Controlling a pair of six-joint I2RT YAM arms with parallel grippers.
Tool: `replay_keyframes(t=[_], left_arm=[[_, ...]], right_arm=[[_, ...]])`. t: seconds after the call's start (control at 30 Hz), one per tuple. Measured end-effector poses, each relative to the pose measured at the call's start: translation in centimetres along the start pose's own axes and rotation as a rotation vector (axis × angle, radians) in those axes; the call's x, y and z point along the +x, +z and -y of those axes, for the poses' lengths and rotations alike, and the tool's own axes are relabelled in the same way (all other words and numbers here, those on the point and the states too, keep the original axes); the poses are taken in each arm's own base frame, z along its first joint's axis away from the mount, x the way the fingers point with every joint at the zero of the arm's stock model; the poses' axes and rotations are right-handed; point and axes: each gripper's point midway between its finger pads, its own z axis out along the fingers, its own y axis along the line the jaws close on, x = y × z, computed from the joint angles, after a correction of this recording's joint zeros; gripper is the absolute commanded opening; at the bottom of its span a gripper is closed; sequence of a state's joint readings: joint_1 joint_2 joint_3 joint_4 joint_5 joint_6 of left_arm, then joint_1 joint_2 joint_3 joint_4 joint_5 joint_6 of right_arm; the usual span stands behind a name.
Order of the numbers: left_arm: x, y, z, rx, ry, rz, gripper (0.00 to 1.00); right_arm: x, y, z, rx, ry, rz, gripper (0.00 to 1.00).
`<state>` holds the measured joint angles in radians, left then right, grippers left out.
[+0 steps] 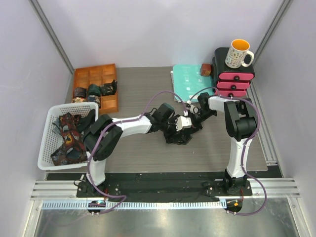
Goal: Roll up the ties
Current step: Roll the tie at the center of the board.
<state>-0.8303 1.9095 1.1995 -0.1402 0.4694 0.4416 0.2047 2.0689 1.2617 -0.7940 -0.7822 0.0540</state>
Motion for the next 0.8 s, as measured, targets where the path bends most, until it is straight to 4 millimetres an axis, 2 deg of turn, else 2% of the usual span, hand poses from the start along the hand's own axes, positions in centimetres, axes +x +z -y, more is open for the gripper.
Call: replay_keyframes(t=[0.03,0.1,0.13,0.23,0.27,0.4,0.5,0.57,0.6,0.63,0.7,0.8], left_arm=[[0.3,0.4,0.0,0.008,-0.004,-0.008,0.56],[0.7,0.9,-0.1,0.013,-0.011,-0.019,0.49],[0.8,1.0,-0.1,0.016,-0.012,-0.022,0.42],[0.8,1.2,0.0,0.007,-0.004,-0.036,0.33],[0.8,1.2,-0.1,-0.002,0.002,-0.044,0.33],[0.8,1.4,-0.1,-0.032,0.012,-0.085,0.29],[0.9,1.6,-0.3,-0.055,0.017,-0.109,0.28],[0.9,1.6,-0.5,-0.068,0.022,-0.121,0.28],[0.9,1.6,-0.4,-0.072,0.024,-0.126,0.28],[0.9,1.6,-0.4,-0.076,0.026,-0.131,0.27],[0.9,1.7,-0.4,-0.079,0.030,-0.139,0.27],[0.8,1.9,-0.3,-0.079,0.035,-0.152,0.27]], right_arm=[[0.0,0.1,-0.1,0.003,-0.006,-0.001,0.01],[-0.1,0.2,-0.2,0.008,-0.013,-0.003,0.01],[-0.1,0.2,-0.3,0.012,-0.018,-0.003,0.04],[-0.1,0.2,-0.3,0.017,-0.019,-0.005,0.19],[-0.1,0.1,-0.3,0.019,-0.020,-0.005,0.28],[-0.4,-0.9,0.1,0.019,0.001,0.006,0.45],[-0.8,-2.7,0.9,0.017,0.033,0.044,0.55],[-1.2,-4.1,1.6,0.022,0.051,0.084,0.65],[-1.2,-4.9,1.9,0.025,0.058,0.104,0.66],[-1.1,-5.4,2.1,0.028,0.069,0.117,0.72],[-0.7,-6.1,2.1,0.031,0.082,0.138,0.90],[0.3,-5.9,1.4,0.018,0.101,0.142,0.97]])
